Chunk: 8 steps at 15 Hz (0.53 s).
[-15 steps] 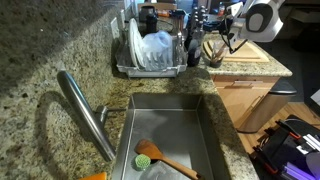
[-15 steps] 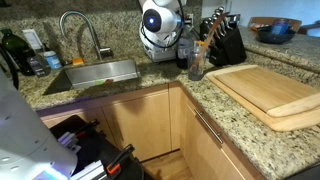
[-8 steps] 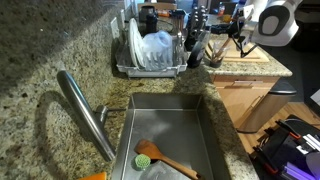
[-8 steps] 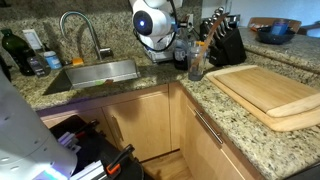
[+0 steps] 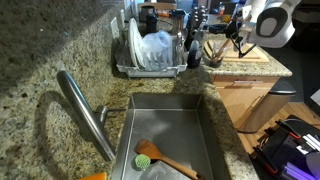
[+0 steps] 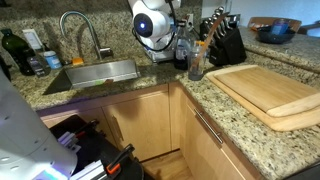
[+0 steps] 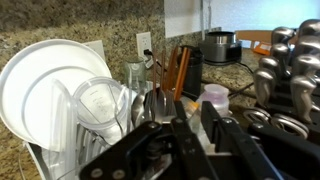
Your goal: Move the dish soap to the right side of the counter
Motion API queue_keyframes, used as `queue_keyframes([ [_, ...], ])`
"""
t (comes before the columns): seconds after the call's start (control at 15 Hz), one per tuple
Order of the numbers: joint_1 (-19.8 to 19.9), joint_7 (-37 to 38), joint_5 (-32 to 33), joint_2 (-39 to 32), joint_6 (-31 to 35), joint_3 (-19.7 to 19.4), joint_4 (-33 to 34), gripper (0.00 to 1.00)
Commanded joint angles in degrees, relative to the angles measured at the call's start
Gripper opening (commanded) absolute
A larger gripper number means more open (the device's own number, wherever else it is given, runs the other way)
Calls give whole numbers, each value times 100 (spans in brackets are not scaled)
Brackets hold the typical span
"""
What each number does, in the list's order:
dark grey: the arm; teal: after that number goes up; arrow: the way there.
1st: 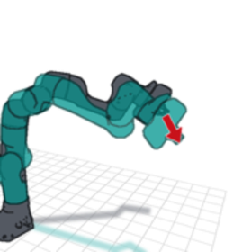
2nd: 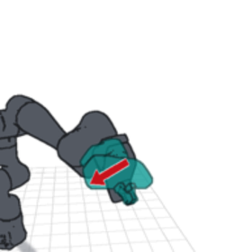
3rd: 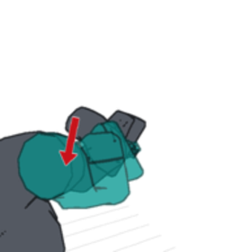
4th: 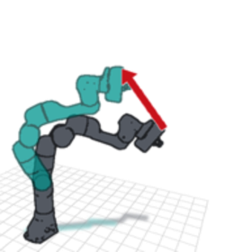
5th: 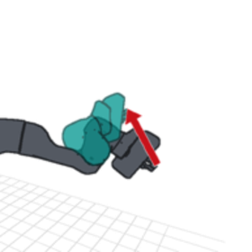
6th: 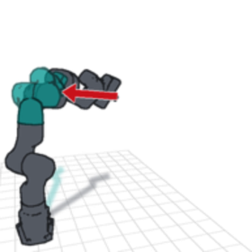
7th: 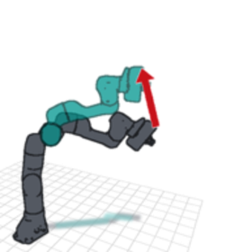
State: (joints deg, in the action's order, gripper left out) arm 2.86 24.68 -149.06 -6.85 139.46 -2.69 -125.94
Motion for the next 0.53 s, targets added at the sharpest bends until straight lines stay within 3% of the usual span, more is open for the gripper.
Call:
queue_keyframes([
  [0.0,14,52,16,-70,-126,59,72,22],
  [0.13,-5,105,14,-199,-223,108,219,30],
  [0.33,-3,117,14,-266,-231,112,288,51],
  [0.47,-3,119,14,-266,-231,112,292,51],
])
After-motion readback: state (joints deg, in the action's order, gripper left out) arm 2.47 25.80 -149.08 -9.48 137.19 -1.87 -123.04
